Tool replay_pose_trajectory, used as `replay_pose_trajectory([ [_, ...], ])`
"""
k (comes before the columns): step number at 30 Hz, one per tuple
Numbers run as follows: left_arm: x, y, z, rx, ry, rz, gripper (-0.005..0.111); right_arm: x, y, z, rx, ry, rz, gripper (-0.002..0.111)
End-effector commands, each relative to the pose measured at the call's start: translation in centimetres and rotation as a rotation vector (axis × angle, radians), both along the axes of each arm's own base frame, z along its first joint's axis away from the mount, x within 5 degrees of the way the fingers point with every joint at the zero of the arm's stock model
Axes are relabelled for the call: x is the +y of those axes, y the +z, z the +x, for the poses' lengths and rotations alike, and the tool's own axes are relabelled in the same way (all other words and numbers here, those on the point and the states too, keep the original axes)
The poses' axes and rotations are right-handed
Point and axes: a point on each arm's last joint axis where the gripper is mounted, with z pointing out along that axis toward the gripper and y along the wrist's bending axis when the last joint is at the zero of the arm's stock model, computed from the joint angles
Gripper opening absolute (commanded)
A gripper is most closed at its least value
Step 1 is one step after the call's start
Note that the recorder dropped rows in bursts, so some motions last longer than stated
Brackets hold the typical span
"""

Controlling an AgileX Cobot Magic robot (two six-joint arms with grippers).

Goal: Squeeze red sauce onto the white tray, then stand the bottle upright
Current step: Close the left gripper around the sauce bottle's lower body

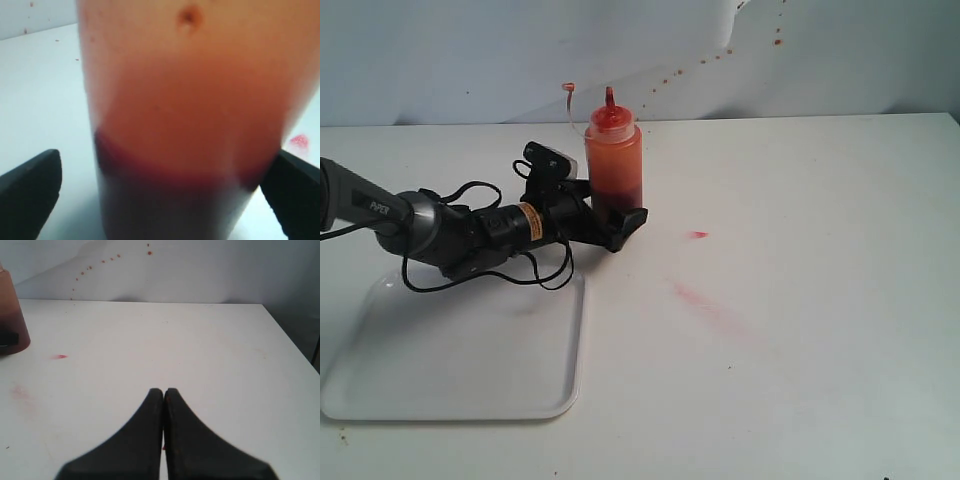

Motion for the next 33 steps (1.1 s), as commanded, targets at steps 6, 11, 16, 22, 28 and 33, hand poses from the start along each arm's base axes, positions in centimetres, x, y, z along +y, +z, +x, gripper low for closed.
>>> replay_pose_trajectory([
  [6, -0.50, 0.59, 0.23, -0.028, -0.020, -0.041, 0.105, -0.03, -0.08, -0.02, -0.004, -0.002, -0.007, 0.000],
  [11, -0.42, 0.64, 0.34, -0.029, -0.001, -0.050, 0.105, -0.03, -0.08, -0.02, -0.004, -0.002, -0.007, 0.000],
  [16, -0.42, 0.66, 0.34, -0.030, -0.002, -0.051, 0.105, -0.03, -0.08, -0.02, -0.004, -0.002, -0.007, 0.000],
  [22, -0.42, 0.66, 0.34, -0.030, -0.002, -0.051, 0.105, -0.03, -0.08, -0.02, -0.004, -0.002, -0.007, 0.000],
  [28, -0.42, 0.66, 0.34, -0.030, -0.002, -0.051, 0.105, -0.03, -0.08, -0.02, -0.004, -0.002, -0.007, 0.000],
  [33, -0.30, 0.72, 0.49, -0.026, 0.024, -0.066, 0.105, -0.03, -0.08, -0.02, -0.004, -0.002, -0.007, 0.000],
])
